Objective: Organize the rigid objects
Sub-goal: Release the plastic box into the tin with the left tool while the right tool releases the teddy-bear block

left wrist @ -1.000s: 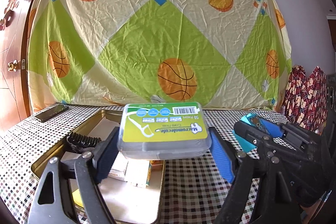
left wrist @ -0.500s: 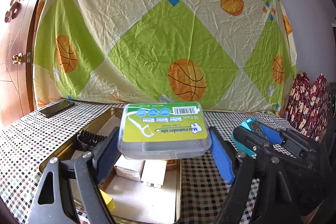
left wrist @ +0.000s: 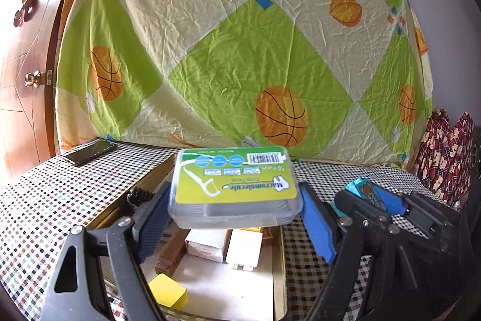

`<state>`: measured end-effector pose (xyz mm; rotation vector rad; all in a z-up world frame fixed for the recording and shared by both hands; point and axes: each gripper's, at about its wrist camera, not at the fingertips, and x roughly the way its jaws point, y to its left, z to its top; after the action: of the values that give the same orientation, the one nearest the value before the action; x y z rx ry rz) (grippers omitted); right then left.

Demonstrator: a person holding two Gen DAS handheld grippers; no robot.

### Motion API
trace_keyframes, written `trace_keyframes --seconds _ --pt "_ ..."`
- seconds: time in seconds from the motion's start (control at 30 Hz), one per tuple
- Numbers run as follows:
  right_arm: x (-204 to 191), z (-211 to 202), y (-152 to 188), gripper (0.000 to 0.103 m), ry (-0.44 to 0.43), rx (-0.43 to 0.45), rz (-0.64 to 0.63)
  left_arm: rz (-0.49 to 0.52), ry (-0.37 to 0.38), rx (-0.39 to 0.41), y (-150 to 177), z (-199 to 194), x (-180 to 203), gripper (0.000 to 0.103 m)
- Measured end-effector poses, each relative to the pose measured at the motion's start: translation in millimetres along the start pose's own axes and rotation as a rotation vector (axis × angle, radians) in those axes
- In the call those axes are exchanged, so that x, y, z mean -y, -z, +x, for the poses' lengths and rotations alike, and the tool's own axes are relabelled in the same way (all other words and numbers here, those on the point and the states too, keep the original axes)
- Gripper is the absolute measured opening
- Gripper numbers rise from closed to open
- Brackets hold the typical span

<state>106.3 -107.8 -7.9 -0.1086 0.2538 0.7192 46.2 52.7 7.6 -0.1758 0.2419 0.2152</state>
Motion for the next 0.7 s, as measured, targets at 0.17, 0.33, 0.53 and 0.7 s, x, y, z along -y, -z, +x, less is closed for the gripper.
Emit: trace_keyframes --seconds 0.17,0.33,0.53,0.7 --pt "-6.9 4.9 -1.3 0.034 -0.010 -0.005 -0.007 -0.008 -0.010 0.000 -2.0 0.5 -7.8 0.081" --pt "-13.3 7.6 -2.2 0.034 -0.016 -0.009 -0.015 -0.018 -0.022 -0.004 -2.0 2.1 -16.1 0.081" --pt "-17.0 11.3 -3.0 0.034 -0.022 -0.014 -0.021 -0.028 -0.035 -0.007 -2.5 3.2 -25.4 0.081" --pt "-21.2 14.7 -4.2 0.034 -0.026 -0.016 -0.030 -0.023 -0.043 -0.006 -4.2 3.9 -31.0 0.081"
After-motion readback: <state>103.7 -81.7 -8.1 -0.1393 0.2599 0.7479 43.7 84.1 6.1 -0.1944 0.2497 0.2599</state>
